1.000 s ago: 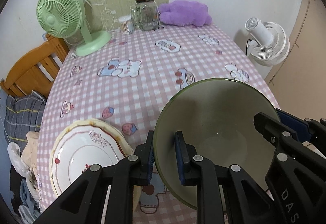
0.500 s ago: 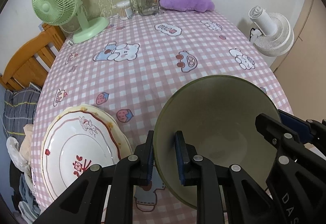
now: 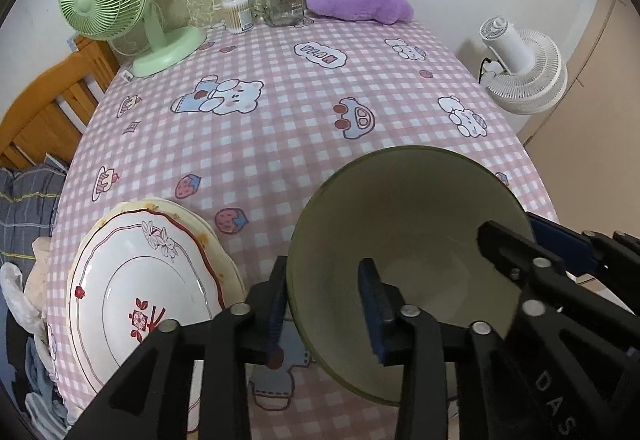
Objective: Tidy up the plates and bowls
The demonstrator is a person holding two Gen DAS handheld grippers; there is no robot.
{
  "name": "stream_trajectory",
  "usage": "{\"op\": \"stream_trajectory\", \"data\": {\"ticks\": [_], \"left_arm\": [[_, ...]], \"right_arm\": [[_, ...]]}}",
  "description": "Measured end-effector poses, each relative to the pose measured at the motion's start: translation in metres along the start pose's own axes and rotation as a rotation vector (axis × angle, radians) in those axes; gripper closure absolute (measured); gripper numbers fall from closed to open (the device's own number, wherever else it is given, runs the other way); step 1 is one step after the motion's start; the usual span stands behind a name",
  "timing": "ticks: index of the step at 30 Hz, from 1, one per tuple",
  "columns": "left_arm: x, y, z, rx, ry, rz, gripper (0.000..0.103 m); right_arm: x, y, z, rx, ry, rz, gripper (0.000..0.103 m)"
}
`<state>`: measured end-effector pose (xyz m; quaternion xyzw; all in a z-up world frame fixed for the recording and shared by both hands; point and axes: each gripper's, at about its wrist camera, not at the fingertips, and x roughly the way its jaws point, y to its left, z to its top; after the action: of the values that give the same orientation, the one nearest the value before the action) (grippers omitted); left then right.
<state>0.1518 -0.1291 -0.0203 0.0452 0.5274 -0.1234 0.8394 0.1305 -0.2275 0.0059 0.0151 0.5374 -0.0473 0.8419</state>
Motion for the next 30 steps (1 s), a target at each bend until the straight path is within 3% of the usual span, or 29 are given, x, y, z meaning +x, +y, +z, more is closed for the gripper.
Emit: {"op": "stream_trajectory", "data": {"ticks": [4,6,8,11,16,23,27,30], "left_arm": [[-0.002,0.003,-0.003,-0.015,0.009,-0.025,0.057],[-0.005,0.006,-0.005,-0.026,0.012,-0.042,0.043],[-0.008,0.008,-0.007,-0.026,0.000,-0.059,0.036],[-0.007,0.010,-0.008,-0.024,-0.011,-0.061,0.025],[0.001,0.014,-0.007,-0.061,0.004,-0.076,0.022],[0.023,0.006,-0.001,-0.083,0.040,-0.098,0.022],[0.036,0.002,0.001,-0.089,0.056,-0.116,0.033],[0.041,0.003,0.000,-0.113,0.066,-0.125,0.035]], "right_arm": [[-0.003,-0.001,-0.003,0.001,-0.004,0.013,0.070],[-0.006,-0.001,-0.005,0.006,-0.007,0.027,0.044],[-0.009,-0.003,-0.006,0.015,-0.025,0.033,0.033],[-0.008,-0.003,-0.007,0.007,-0.026,0.039,0.033],[-0.001,-0.011,-0.007,0.032,-0.007,0.049,0.033],[0.019,-0.019,0.000,0.026,0.023,0.092,0.033],[0.034,-0.024,0.003,0.042,0.053,0.136,0.033],[0.045,-0.026,0.003,0.065,0.071,0.180,0.033]]}}
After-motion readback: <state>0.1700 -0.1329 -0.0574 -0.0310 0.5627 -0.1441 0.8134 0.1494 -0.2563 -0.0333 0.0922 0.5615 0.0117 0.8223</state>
